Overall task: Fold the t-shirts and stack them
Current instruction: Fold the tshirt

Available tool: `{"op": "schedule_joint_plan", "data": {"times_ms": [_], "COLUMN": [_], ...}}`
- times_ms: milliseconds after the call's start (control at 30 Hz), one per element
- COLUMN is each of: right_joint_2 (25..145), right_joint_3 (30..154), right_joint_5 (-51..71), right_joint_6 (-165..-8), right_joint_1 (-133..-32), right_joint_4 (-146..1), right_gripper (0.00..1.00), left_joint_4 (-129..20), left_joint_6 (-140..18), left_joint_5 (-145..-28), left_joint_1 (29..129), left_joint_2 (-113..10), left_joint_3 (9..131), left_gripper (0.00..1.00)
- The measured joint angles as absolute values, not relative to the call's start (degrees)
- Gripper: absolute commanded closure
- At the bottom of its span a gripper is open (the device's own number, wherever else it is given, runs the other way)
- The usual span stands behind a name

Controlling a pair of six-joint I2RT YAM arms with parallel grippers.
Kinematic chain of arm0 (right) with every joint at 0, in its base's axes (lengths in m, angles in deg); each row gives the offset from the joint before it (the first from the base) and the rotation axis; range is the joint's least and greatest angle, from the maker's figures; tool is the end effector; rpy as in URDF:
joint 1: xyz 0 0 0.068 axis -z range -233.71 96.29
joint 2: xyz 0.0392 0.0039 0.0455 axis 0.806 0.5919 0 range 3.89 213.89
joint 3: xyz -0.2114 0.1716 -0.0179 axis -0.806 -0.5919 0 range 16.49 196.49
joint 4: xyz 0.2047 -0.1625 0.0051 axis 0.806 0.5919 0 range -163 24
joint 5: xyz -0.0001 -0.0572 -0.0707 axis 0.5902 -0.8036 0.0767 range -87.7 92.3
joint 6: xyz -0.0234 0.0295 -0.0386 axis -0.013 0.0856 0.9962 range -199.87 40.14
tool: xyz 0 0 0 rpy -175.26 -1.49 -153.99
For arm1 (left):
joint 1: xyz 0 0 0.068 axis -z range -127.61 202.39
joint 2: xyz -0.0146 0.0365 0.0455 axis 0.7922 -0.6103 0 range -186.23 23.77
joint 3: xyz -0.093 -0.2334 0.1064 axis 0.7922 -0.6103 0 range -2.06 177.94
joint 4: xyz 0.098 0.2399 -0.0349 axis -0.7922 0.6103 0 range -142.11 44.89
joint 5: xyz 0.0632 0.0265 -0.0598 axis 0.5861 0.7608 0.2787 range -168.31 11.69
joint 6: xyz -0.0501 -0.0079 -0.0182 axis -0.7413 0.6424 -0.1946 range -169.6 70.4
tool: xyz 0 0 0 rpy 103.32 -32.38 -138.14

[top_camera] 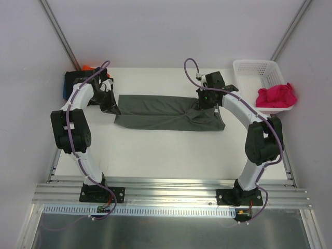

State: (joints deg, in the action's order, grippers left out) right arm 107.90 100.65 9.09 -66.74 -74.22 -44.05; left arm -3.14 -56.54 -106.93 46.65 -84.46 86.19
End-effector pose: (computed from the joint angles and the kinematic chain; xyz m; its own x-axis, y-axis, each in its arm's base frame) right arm 0.3796 0.1465 0.2606 -0.5907 -0.4618 -0.6616 -0.5699 0.8193 -0.0630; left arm 0.3910 0.0221 0.2387 -0.9318 -0.2003 -0.3026 -0.0294 0.8728 -0.4871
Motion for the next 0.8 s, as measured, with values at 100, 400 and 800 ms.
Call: {"op": "schedule_joint_plan", "data": {"times_ms": [100, 400, 800], "right_joint_2": [105.08, 103.31, 118.08], "right_joint_3": [98.59, 94.46, 108.39], "right_joint_5": [9.07, 8.96, 9.09], "right_joint_6": [-66.78, -66.11, -66.28], "right_joint_1": [-74.22, -74.13, -73.76], "right_joint_4": [-44.09, -43.99, -44.20], "right_gripper": [0.79, 0.51, 0.52], "left_joint_4": [-2.81, -1.65, -1.08], "left_joint_6": [-56.08, -55.38, -54.90], "left_joint_5": [-106.96, -107.00, -107.87], "left_joint_1": [46.69, 46.67, 46.65], "left_joint_2": [-83.89, -83.89, -83.89], "left_joint_3": [86.19, 86.17, 84.25], "left_gripper": [1.00, 1.00, 1.00]}}
